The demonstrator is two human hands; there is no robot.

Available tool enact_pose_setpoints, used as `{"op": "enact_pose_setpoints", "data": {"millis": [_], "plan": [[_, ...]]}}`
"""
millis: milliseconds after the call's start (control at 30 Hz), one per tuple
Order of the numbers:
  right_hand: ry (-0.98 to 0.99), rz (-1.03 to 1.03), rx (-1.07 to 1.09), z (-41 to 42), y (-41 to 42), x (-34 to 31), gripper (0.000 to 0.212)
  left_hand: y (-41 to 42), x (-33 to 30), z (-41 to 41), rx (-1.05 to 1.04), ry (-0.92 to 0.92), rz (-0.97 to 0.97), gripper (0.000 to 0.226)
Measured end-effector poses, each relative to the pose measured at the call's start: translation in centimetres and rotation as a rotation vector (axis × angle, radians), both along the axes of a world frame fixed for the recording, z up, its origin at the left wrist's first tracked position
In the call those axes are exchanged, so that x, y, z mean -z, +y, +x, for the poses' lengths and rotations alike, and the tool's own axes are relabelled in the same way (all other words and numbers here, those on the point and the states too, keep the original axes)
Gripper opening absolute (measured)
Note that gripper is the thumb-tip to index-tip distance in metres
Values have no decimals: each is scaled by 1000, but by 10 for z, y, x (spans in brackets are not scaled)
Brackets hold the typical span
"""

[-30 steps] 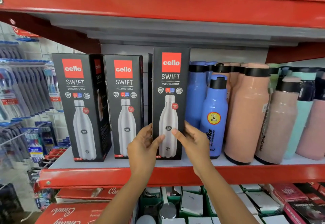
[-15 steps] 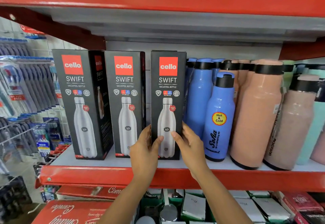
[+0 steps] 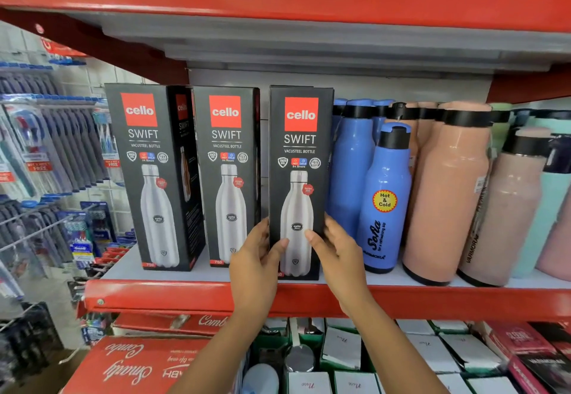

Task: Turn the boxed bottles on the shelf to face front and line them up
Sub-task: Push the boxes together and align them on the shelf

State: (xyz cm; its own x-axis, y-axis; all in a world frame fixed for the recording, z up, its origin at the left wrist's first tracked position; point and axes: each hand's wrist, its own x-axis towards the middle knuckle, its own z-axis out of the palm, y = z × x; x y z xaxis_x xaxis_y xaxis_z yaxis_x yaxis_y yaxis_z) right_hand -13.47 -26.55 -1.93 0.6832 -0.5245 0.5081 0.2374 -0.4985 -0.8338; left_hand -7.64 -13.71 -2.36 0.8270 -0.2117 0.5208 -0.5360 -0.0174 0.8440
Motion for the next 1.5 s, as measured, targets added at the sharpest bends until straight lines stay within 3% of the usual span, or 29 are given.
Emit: {"op": "enact_pose_setpoints", "data": {"millis": [533,633,733,867,1133,1233,1500], "plan": [[31,39,39,-19,17,9,59,25,-3,-19,152,4,14,48],[-66,41,209,-25,38,12,57,36,-3,-20,119,-19,-14,43],[-260,-82,410,-28,66,13,37,50,0,-14,51,-36,-43,34],[-362,-222,386,-18,100,10,27,69,1,0,-27,-34,-62,39],[114,-29,-30,20,144,-2,60,94,-3,33,135,174,-40,57],[181,53,-29,33,146,-8,65,98,-5,44,201,275,-18,57],[241,225,-30,43,142,-13,62,103,-3,50,262,321,7,54]]}}
